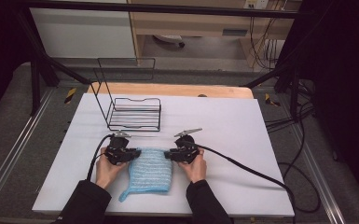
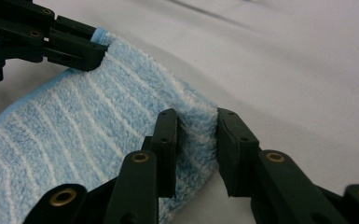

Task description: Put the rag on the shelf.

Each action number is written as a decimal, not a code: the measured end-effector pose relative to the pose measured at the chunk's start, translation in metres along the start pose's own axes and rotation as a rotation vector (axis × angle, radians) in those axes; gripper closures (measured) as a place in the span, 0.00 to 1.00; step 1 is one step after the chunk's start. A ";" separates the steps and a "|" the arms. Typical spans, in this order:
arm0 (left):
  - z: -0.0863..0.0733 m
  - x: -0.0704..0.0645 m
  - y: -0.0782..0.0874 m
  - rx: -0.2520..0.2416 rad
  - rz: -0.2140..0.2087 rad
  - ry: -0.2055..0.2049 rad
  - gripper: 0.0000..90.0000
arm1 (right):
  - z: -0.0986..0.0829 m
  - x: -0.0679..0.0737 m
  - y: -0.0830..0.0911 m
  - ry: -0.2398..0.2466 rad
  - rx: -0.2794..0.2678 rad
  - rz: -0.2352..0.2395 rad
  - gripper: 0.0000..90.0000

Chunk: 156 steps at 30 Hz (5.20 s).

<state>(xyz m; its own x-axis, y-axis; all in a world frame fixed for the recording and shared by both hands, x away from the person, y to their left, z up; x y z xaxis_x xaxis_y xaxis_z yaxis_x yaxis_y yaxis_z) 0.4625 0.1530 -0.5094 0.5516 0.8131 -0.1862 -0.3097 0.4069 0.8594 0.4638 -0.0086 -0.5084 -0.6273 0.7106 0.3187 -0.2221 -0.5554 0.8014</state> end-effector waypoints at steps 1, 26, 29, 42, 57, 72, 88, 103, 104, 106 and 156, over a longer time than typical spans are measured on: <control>0.000 0.000 0.000 -0.001 0.000 0.000 0.86 | 0.000 0.001 0.000 -0.006 0.001 0.006 0.81; 0.003 -0.005 0.032 -0.130 -0.064 -0.011 0.90 | 0.008 0.017 0.026 -0.003 -0.090 0.052 0.90; 0.003 -0.007 0.039 -0.148 -0.068 -0.015 0.90 | 0.008 0.019 0.028 0.003 -0.103 0.051 0.90; 0.004 -0.018 0.061 -0.210 -0.055 -0.050 0.90 | 0.010 0.030 0.048 0.039 -0.167 0.050 0.90; 0.011 -0.028 0.087 -0.292 -0.055 -0.066 0.90 | 0.017 0.044 0.075 0.084 -0.253 0.046 0.90; 0.018 -0.029 0.119 -0.386 -0.040 -0.075 0.90 | 0.035 0.066 0.102 0.166 -0.332 0.002 0.90; 0.027 -0.021 0.155 -0.496 -0.014 -0.068 0.90 | 0.064 0.088 0.120 0.223 -0.418 -0.028 0.91; 0.039 -0.016 0.179 -0.593 -0.005 -0.065 0.90 | 0.087 0.102 0.139 0.268 -0.507 -0.055 0.91; 0.040 -0.016 0.181 -0.601 -0.005 -0.067 0.90 | 0.087 0.102 0.139 0.268 -0.507 -0.055 0.91; 0.042 -0.014 0.185 -0.620 -0.004 -0.067 0.90 | 0.090 0.104 0.141 0.278 -0.518 -0.057 0.91; 0.123 0.004 0.292 -0.917 0.009 -0.041 0.90 | 0.187 0.145 0.210 0.360 -0.819 -0.145 0.92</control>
<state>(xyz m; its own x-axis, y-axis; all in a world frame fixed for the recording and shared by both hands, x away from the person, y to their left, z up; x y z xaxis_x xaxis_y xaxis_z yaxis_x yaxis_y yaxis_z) 0.4699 0.2239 -0.2001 0.5679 0.8094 -0.1493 -0.7977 0.5860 0.1425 0.4656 0.0585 -0.1997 -0.7167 0.6959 -0.0457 -0.6924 -0.7021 0.1664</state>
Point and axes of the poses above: each handheld gripper's, and its own axes: y roughly backward along the jaws, z roughly out of its top, x roughly to its left, the point moved 9 cm from there along -y, roughly forward along the jaws, and after that the axes turned 11 degrees about x, right-handed, at the moved point
